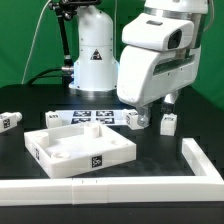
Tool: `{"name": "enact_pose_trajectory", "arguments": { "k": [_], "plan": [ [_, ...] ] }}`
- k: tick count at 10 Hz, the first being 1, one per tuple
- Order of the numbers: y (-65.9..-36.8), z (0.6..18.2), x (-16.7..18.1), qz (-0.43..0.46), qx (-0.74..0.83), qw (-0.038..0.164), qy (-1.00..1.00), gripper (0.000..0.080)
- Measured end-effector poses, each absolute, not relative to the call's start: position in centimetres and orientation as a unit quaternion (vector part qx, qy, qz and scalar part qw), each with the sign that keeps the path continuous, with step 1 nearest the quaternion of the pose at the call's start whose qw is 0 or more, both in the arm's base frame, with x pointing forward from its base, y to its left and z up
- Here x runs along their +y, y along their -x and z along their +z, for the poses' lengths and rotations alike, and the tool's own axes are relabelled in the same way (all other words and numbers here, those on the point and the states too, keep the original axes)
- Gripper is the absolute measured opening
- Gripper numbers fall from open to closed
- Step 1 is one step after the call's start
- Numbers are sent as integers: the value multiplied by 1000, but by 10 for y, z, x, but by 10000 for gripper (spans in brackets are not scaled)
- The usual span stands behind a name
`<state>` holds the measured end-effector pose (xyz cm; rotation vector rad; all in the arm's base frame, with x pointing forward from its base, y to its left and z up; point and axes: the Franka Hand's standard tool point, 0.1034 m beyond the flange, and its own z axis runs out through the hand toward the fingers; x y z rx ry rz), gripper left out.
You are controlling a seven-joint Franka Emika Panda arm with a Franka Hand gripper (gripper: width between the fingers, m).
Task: Assemble one leg
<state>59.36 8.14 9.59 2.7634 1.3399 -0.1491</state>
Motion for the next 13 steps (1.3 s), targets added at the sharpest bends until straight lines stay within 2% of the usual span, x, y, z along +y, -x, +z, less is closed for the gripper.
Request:
{"name": "enact_pose_trajectory", "arguments": {
  "k": [9,11,13],
  "plan": [
    [-593,94,81,-45,442,33,-896,650],
    [-573,81,73,-27,508,28,-861,650],
    [-566,75,55,-22,574,24,-818,650]
  ]
}}
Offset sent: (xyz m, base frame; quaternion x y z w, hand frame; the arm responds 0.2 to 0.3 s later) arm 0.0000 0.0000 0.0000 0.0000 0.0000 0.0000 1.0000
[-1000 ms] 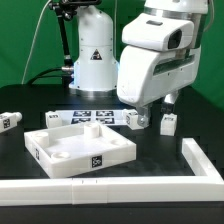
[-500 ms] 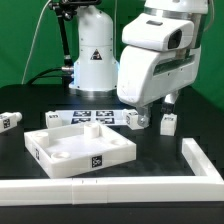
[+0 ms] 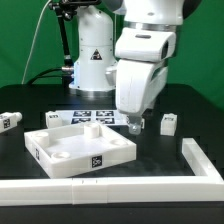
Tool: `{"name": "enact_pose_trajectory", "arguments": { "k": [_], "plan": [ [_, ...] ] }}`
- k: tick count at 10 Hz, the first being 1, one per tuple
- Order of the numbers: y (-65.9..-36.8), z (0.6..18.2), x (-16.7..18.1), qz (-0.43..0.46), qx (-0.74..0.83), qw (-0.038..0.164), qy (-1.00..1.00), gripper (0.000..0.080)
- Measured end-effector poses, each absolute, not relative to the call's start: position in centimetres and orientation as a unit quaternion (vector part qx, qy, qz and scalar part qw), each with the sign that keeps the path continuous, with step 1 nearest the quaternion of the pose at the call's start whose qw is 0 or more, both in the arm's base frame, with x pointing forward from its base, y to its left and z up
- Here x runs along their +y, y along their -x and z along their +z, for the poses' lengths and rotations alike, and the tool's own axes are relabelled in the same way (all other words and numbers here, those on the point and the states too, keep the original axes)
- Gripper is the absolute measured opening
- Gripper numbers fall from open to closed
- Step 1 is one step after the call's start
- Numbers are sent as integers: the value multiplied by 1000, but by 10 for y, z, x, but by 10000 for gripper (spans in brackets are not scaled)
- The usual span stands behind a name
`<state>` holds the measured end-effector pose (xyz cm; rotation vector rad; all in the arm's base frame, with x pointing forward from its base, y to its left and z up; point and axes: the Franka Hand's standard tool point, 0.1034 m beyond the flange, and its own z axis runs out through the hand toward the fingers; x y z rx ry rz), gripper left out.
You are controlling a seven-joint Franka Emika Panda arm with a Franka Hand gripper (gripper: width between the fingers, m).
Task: Assemble one leg
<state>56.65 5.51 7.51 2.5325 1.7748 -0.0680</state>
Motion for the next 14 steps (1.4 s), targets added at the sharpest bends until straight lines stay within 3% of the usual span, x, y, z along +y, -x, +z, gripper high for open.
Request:
{"name": "enact_pose_trajectory", "arguments": {
  "k": [5,9,14],
  "plan": [
    [-565,72,55,-7,602,27,-798,650],
    [-528,60,26,16,703,33,-710,650],
    [-525,60,21,14,699,32,-715,650]
  ]
}}
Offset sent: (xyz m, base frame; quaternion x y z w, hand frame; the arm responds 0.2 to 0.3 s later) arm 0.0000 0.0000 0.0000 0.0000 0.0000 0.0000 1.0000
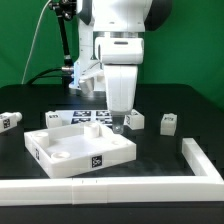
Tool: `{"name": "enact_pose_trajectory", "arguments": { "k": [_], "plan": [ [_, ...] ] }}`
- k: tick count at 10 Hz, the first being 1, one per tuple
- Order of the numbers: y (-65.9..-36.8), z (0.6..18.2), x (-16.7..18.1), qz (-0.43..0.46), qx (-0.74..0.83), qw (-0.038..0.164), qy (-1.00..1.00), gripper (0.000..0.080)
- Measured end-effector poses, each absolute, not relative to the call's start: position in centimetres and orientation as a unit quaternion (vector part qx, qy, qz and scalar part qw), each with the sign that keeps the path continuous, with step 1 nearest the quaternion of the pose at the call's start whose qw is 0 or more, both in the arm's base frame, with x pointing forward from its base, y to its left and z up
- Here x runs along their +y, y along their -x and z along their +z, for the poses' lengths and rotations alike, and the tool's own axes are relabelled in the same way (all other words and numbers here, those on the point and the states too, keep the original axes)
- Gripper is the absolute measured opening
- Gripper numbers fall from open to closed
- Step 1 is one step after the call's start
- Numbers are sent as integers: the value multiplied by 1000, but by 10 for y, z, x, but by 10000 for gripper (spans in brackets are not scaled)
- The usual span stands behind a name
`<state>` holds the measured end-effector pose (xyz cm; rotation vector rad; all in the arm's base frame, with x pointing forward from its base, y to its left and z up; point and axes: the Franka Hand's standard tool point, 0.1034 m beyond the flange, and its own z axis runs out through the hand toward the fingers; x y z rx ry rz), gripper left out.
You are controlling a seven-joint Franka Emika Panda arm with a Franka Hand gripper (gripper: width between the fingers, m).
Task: Assemble one leg
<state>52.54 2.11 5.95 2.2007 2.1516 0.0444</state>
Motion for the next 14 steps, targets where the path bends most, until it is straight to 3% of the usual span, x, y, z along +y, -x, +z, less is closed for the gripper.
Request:
{"name": "enact_pose_trajectory", "arguments": {
  "k": [4,9,14],
  "plan": [
    [-480,57,-38,-3,793,21,-608,650],
    [-476,53,-45,-6,794,17,-607,650],
    [-442,33,-74,-16,811,-9,-585,650]
  ]
}}
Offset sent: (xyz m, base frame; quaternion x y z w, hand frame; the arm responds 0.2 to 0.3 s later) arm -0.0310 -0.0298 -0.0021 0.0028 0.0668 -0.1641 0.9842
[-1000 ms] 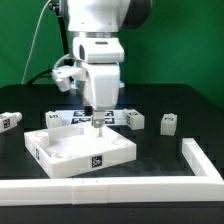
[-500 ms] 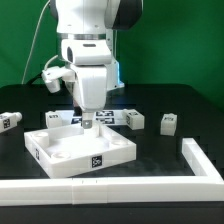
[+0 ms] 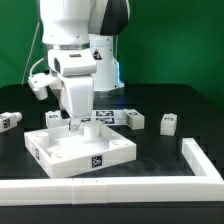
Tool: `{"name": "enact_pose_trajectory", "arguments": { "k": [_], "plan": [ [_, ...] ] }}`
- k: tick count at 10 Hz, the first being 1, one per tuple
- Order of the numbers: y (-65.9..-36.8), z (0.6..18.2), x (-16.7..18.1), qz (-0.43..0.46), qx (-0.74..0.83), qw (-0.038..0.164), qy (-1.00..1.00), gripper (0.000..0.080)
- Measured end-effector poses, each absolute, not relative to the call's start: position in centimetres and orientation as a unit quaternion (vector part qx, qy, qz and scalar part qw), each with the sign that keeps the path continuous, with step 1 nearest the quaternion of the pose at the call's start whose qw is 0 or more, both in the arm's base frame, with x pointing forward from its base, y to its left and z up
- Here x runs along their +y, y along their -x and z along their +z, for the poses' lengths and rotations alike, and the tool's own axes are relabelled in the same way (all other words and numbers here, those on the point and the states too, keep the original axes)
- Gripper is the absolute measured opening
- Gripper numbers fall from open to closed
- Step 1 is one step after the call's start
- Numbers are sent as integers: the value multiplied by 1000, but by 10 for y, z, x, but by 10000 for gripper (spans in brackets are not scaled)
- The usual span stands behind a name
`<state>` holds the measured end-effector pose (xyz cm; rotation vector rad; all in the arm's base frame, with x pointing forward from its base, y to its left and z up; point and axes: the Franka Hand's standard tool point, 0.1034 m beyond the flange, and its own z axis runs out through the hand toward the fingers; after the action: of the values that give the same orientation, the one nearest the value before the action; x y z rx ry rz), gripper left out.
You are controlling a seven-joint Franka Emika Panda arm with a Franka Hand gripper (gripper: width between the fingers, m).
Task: Assemble one leg
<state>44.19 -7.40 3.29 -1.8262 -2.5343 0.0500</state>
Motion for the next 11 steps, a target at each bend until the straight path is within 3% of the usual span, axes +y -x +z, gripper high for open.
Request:
{"name": "enact_pose_trajectory", "arguments": {
  "k": [3,5,6,7,9,10,11],
  "plan": [
    [-433,13,-73,22,-812,28,583,650],
    [-434,11,-73,22,-810,29,585,650],
    [-434,11,-73,22,-809,29,587,528],
    [-434,11,-73,22,-809,29,587,528],
    [-433,10,-73,22,-809,30,587,250],
    [-433,10,-73,22,-809,30,587,250],
    [-434,11,-73,21,-808,29,588,77]
  ]
}}
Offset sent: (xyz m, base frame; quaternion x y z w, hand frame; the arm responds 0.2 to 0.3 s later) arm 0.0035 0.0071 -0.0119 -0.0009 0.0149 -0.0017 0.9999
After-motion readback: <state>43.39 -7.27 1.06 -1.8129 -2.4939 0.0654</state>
